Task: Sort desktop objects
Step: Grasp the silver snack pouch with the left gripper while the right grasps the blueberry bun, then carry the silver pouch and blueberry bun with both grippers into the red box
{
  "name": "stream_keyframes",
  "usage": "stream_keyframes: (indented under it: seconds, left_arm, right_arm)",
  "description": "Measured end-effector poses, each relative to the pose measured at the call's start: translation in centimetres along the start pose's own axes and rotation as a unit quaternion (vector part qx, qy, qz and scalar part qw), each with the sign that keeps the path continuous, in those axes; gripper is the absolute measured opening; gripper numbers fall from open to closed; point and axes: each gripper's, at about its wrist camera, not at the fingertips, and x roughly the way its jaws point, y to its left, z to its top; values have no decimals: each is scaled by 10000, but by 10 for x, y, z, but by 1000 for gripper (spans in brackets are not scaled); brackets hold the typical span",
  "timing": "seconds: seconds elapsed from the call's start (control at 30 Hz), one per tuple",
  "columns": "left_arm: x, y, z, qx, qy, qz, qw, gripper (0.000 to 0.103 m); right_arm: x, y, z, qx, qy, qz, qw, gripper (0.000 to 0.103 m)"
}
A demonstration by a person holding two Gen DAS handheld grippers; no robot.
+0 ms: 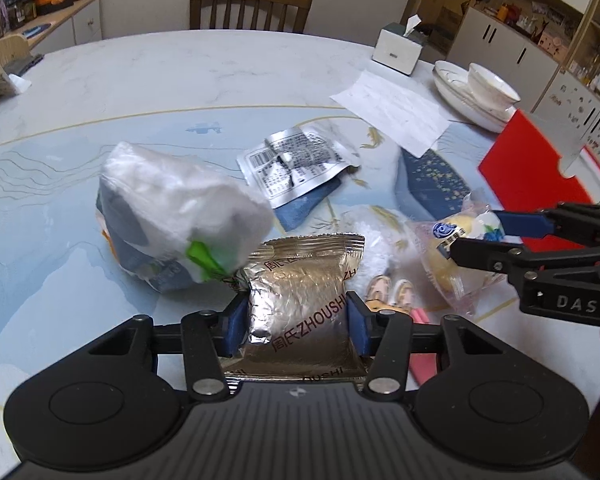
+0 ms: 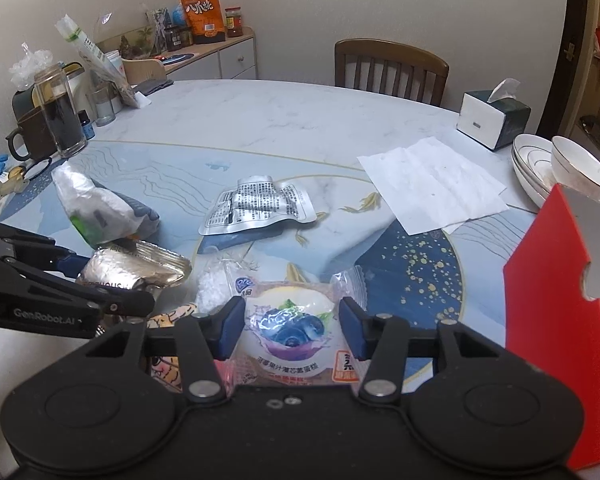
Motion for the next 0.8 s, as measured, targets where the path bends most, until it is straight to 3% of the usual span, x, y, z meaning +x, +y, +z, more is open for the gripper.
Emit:
stream_keyframes:
  seconds: [0.47, 0.73, 0.8]
  left_arm:
    - [-32, -17, 2, -203, -46, -494, 9986, 49]
    - [-49, -29, 7, -266, -316, -605, 9973, 49]
    - [-49, -22, 9, -671, -335, -919, 9929, 49]
  right_arm:
    - [-38, -18, -2, 275, -84, 273, 9992, 50]
    - [-63, -35, -7, 473, -154, 414, 9979, 51]
    - [-67, -41, -8, 528, -172, 437, 9975, 51]
